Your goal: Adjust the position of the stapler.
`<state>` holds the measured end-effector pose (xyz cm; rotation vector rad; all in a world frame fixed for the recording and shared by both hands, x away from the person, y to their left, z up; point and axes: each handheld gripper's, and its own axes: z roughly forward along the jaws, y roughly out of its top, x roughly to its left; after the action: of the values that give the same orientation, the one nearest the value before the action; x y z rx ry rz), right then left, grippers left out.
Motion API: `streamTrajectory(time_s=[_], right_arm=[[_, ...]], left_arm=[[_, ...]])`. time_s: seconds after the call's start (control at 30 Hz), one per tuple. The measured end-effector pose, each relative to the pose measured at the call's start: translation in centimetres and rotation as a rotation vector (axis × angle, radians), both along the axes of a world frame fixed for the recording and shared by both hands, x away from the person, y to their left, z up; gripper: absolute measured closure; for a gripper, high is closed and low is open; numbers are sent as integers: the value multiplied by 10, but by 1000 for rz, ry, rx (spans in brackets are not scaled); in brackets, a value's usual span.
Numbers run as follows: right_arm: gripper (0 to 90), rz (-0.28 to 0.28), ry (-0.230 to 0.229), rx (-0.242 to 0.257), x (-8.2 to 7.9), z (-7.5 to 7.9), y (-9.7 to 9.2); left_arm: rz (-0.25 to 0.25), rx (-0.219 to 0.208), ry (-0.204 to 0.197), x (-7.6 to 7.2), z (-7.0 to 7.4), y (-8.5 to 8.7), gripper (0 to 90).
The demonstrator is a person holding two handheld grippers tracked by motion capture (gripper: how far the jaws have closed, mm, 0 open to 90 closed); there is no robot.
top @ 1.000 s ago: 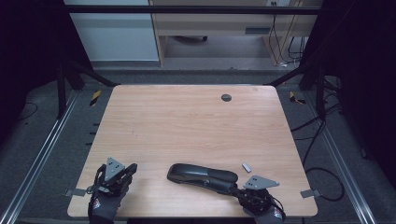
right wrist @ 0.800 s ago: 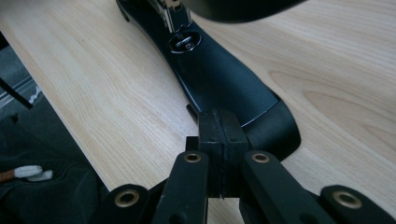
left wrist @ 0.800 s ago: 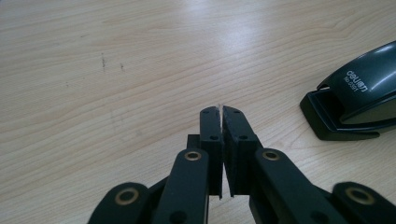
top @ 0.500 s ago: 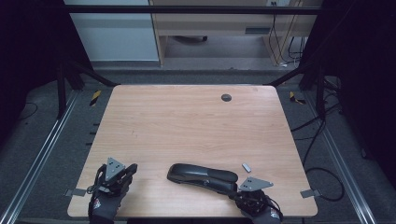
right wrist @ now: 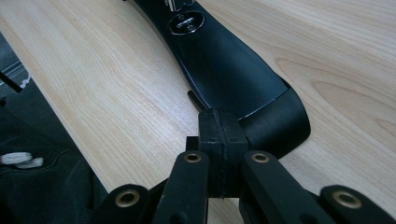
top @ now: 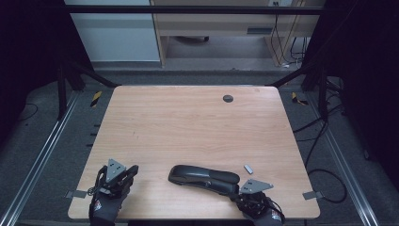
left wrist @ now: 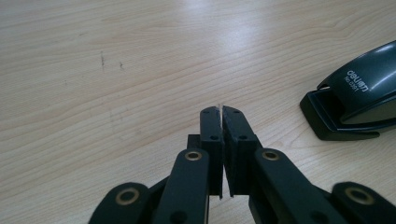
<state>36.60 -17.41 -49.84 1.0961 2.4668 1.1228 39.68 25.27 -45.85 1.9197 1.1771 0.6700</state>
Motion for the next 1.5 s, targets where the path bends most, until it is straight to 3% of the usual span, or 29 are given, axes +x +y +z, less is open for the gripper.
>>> streamTrajectory(time_s=[0.87, 1.0, 1.17, 1.33, 1.5], right_arm=[[900, -92, -48, -15, 16, -1, -8], [900, -90, -58, -22, 19, -1, -9], [900, -102, -77, 19, 18, 5, -14], [900, -178, -101, 55, 23, 11, -34], [900, -228, -133, 51, 29, 13, -49]], left_arm=[[-21, -2, 17, 2, -2, -11, 890], [-24, 5, 22, 3, -3, -19, 896], [-42, 10, 21, 6, -2, -32, 897], [-77, 24, 29, 13, -4, -48, 896], [-116, 41, 50, 18, -10, -63, 896]])
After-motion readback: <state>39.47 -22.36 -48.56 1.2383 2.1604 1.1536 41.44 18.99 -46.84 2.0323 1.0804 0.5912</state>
